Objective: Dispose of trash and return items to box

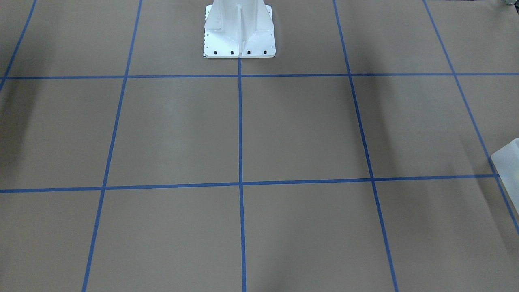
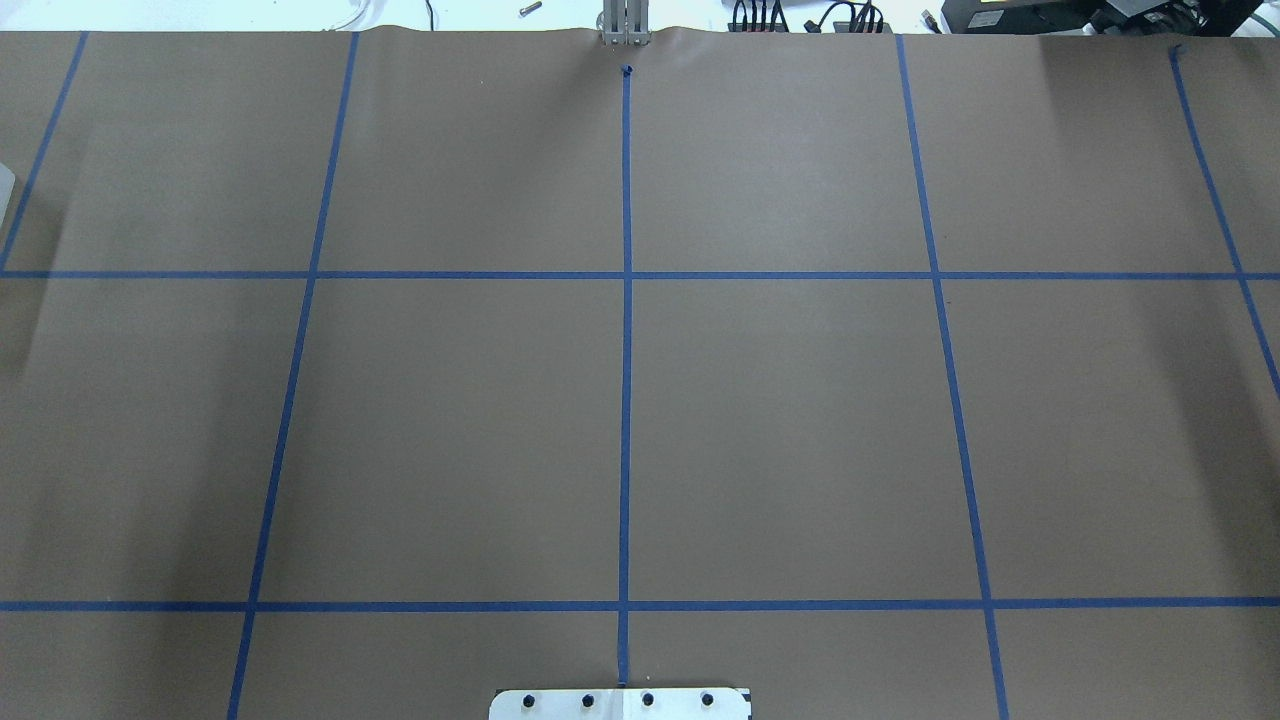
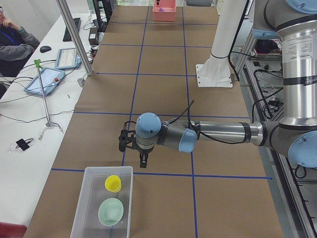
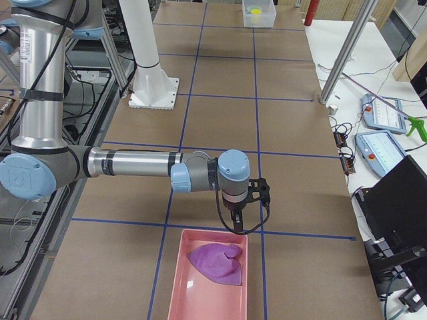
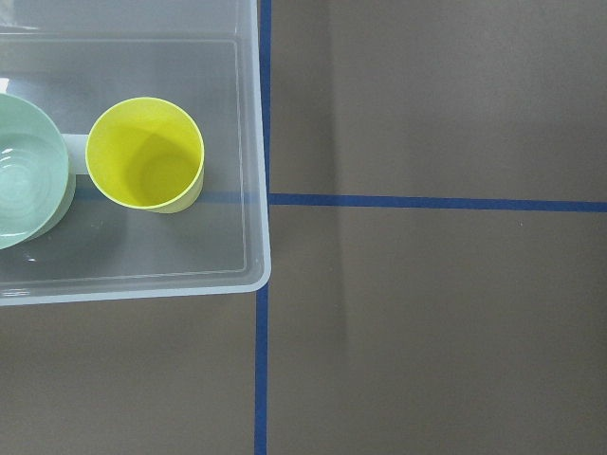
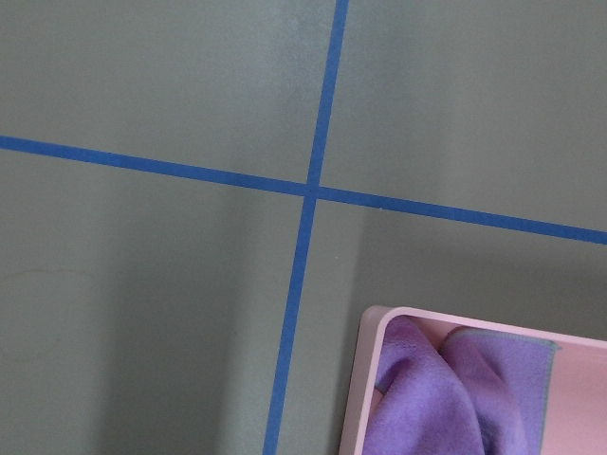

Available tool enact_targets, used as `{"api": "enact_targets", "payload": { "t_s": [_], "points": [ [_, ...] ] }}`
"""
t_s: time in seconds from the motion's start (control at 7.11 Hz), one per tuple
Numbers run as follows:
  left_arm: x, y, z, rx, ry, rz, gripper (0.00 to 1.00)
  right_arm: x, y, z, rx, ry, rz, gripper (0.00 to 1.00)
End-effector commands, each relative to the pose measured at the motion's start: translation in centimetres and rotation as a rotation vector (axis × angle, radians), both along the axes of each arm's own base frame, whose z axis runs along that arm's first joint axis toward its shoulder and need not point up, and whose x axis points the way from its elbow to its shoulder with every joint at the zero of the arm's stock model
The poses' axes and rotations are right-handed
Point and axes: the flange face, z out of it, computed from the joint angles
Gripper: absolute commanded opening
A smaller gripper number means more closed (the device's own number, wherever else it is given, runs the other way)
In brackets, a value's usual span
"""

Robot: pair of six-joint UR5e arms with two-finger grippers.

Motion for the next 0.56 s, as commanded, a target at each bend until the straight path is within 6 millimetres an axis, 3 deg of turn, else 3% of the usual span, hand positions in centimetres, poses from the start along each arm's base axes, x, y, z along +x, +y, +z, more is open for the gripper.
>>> {"api": "enact_targets", "payload": {
  "t_s": [0.0,0.42],
  "points": [
    [-0.03,0.13,0.25,-0.006,0.000,-0.001,0.98,-0.13,0.64,0.45,-0.008,0.007,-0.003,1.00],
    [-0.03,0.13,0.32,-0.007,0.000,-0.001,0.98,-0.30,0.57,0.26,0.001,0.002,-0.007,1.00]
  ]
}}
